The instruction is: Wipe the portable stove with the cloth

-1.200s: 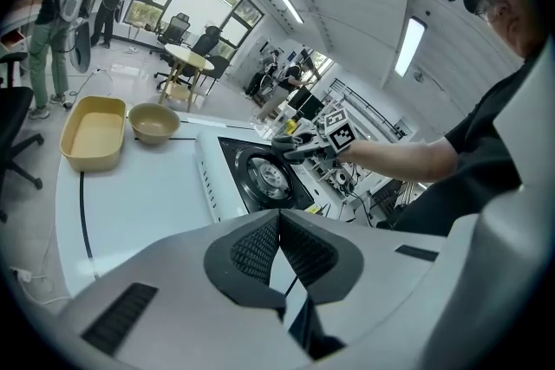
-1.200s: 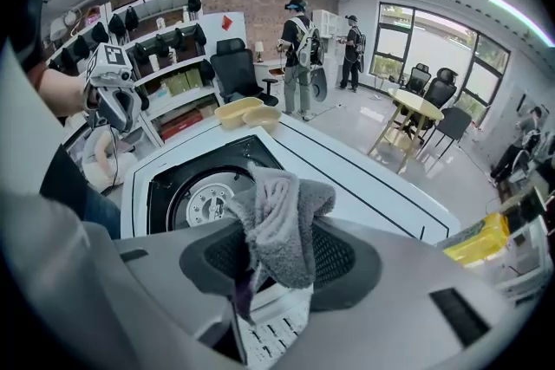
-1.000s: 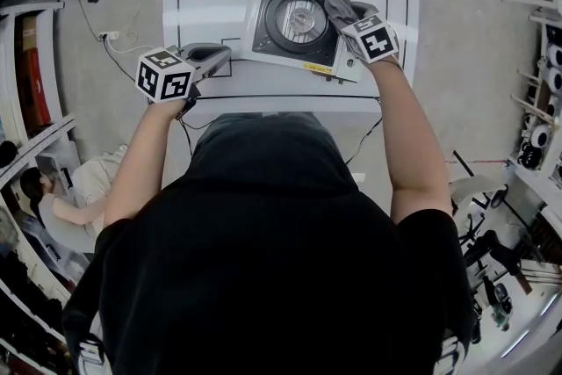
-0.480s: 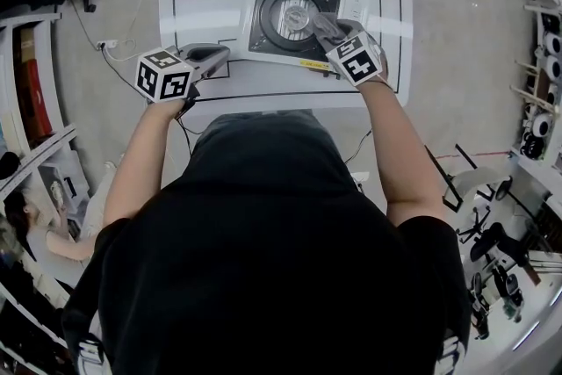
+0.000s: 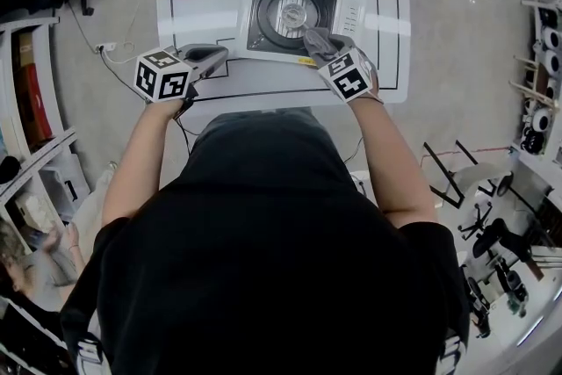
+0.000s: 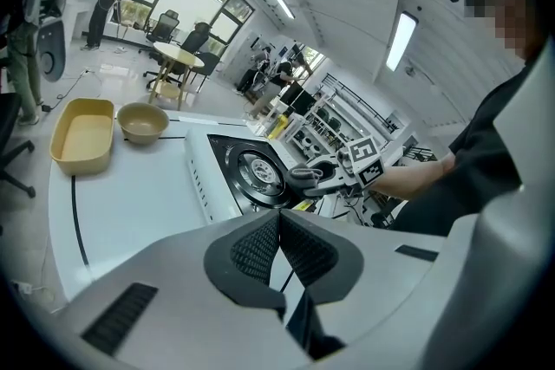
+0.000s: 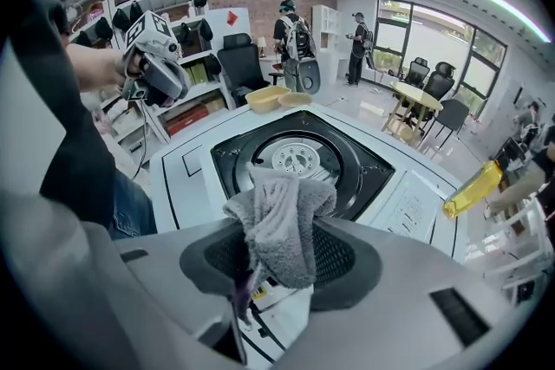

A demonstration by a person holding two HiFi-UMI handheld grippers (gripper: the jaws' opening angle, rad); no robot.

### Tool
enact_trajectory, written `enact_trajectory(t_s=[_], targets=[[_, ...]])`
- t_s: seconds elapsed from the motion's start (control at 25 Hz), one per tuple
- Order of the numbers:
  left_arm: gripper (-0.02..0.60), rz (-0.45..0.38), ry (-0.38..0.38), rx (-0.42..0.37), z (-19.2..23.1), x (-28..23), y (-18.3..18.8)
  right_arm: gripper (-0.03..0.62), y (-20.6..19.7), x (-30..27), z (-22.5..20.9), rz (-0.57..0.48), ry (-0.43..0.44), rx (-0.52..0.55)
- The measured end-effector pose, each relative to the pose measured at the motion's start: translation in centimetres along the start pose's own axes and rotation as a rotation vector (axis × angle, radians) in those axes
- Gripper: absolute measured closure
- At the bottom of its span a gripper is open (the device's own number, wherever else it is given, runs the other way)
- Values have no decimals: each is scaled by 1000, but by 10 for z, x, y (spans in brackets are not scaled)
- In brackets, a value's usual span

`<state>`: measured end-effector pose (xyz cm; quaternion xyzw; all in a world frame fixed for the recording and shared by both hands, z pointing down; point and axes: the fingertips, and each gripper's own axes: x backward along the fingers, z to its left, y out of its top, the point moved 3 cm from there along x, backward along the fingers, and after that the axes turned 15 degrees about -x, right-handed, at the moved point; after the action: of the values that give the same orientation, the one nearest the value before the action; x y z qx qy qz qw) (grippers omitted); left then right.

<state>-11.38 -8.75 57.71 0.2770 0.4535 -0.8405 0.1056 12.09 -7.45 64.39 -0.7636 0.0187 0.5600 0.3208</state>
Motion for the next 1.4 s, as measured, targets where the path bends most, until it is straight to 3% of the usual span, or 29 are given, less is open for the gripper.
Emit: enact_trajectory(t_s=[0.4,0.76,1.4], targets=[[558,3,-6,-4,-5,-2,-1,398,7,-2,5,-12,-9,44],[558,-6,16,12,-3,7,-7,398,11,-4,20,-30,32,84],[558,-79,80,-47,-10,30,27,398,34,70,13,-226,72,-148]])
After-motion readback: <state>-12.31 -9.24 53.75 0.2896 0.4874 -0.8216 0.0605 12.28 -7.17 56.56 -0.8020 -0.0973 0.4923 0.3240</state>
